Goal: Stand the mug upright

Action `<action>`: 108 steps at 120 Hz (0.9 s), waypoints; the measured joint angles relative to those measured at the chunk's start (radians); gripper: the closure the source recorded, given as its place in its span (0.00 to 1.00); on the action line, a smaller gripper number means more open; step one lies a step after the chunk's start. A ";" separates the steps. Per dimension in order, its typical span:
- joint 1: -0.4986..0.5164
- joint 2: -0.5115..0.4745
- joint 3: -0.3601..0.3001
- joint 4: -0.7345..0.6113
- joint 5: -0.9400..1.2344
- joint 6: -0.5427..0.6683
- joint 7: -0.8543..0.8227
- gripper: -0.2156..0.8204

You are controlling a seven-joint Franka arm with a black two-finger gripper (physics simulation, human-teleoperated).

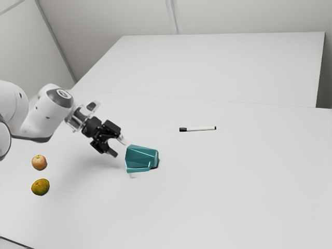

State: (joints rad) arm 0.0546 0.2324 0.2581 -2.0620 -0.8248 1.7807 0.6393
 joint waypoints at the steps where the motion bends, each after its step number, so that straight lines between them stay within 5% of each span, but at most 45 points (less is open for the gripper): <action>1: 0.000 0.001 0.000 0.000 -0.002 0.001 0.003 0.21; 108: -0.016 0.079 -0.064 0.006 -0.122 0.096 0.140 0.22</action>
State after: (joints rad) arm 0.0386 0.3113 0.1942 -2.0559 -0.9464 1.8765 0.7797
